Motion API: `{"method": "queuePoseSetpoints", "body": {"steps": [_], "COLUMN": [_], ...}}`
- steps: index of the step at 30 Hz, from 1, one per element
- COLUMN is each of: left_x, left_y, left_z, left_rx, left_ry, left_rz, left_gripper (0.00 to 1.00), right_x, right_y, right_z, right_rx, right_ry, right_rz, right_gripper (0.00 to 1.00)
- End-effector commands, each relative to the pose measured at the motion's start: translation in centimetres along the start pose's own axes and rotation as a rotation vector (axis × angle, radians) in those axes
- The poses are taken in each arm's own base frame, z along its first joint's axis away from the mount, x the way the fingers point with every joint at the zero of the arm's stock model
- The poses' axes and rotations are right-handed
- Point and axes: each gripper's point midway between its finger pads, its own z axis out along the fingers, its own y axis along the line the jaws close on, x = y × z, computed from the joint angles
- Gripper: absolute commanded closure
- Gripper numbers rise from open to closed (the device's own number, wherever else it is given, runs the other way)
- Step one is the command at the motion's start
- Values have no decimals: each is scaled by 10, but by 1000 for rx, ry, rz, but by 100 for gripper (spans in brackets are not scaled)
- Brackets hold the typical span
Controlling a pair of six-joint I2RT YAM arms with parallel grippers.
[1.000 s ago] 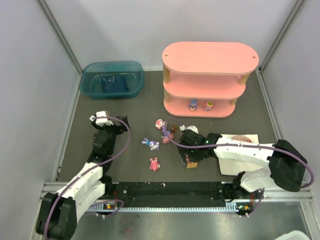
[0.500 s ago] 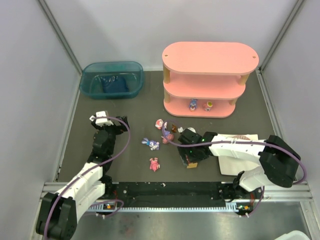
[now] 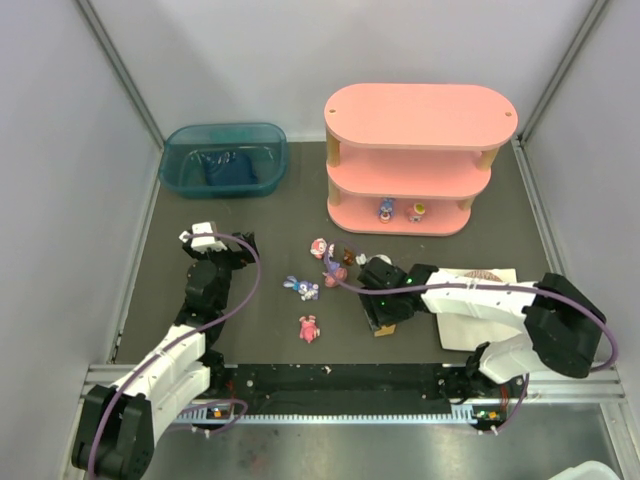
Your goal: Place and organize the plastic toys onto the shelf
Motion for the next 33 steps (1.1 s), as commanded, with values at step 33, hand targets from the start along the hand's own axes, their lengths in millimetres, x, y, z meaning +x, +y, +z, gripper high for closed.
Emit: {"method": "queuePoseSetpoints", "body": {"steps": [33], "left_x": [-10], "left_y": [-1], "left_z": [3], "left_rx": [-4], "left_ry": [-27], "left_rz": [-7], "left_gripper": [1], "right_x": [-156], "right_y": [-59], "right_z": [-255], "right_rx": [143], "right_ry": [-1410], "right_rz": [39], "right_gripper": [100]}}
